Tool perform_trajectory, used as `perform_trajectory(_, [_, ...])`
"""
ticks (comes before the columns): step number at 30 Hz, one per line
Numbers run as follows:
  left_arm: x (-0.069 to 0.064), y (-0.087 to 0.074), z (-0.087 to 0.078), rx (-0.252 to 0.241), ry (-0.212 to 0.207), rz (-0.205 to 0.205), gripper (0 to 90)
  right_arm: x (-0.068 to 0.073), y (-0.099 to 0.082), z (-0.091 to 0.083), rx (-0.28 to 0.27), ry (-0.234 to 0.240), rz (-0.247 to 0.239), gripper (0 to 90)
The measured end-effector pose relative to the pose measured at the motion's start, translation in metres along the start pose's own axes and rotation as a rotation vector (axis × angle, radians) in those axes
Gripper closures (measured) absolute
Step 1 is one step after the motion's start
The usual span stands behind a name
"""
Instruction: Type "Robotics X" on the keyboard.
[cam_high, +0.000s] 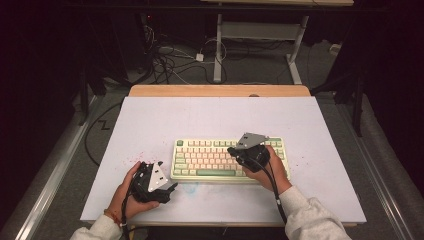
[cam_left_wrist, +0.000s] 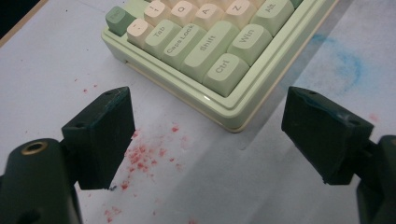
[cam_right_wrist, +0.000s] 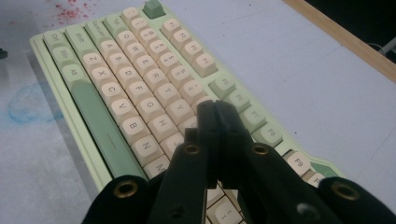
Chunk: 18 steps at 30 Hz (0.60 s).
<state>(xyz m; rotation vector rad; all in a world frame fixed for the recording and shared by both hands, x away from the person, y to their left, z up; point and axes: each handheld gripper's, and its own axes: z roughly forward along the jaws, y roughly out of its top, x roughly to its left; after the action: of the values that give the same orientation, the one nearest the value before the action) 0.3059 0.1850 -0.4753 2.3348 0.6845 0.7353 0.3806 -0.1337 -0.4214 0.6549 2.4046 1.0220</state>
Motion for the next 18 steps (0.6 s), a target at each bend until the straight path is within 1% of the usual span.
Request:
perform_trajectory(4, [0.0, 0.0, 0.0, -0.001, 0.0, 0.001, 16.0, 0.0, 0.0, -0.004, -0.014, -0.004, 0.002, 88.8])
perform_trajectory(7, [0.0, 0.0, 0.0, 0.003, -0.001, 0.003, 16.0, 0.001, 0.0, -0.008, -0.025, -0.007, -0.001, 86.1])
perform_trajectory(13, [-0.001, 0.0, 0.0, 0.005, -0.003, 0.005, 16.0, -0.001, -0.001, -0.018, -0.056, -0.008, 0.008, 75.4])
perform_trajectory(16, [-0.001, 0.0, 0.0, 0.006, -0.005, 0.005, 16.0, -0.002, -0.002, -0.023, -0.074, -0.021, 0.012, 67.3])
perform_trajectory(18, [-0.001, 0.0, 0.0, 0.005, -0.005, 0.005, 16.0, -0.003, -0.003, -0.026, -0.084, -0.015, 0.012, 62.3])
